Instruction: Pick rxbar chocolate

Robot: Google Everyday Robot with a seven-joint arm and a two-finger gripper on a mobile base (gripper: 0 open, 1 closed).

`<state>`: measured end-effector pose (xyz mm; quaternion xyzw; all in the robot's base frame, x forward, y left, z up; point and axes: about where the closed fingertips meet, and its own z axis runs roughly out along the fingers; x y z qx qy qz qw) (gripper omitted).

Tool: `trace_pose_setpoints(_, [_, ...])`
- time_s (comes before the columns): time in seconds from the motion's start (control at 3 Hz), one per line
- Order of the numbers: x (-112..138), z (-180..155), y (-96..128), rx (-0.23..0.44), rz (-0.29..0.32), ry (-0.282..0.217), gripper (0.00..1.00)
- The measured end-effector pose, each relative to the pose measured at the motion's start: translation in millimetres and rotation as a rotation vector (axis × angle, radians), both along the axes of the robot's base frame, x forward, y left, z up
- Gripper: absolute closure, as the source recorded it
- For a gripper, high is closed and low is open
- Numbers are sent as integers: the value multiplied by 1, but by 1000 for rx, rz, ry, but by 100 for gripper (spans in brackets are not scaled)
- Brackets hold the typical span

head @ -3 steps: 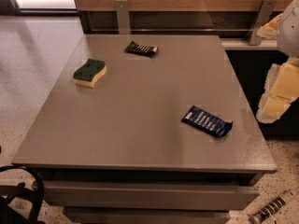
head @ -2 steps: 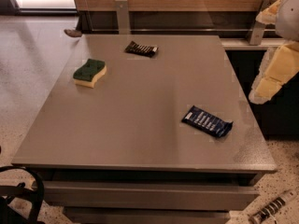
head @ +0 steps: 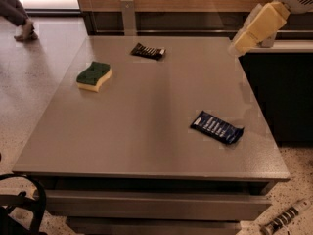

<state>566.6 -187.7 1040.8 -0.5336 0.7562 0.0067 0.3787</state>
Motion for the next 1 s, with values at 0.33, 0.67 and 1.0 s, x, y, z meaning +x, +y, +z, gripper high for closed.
trace_pose_setpoints(0.33, [30,-7,15,142,7,-52,0])
trace_pose_setpoints(0.67, [65,-11,37,318,28,-133,0])
trace_pose_setpoints(1.0, [88,-5,76,353,103,-162,0])
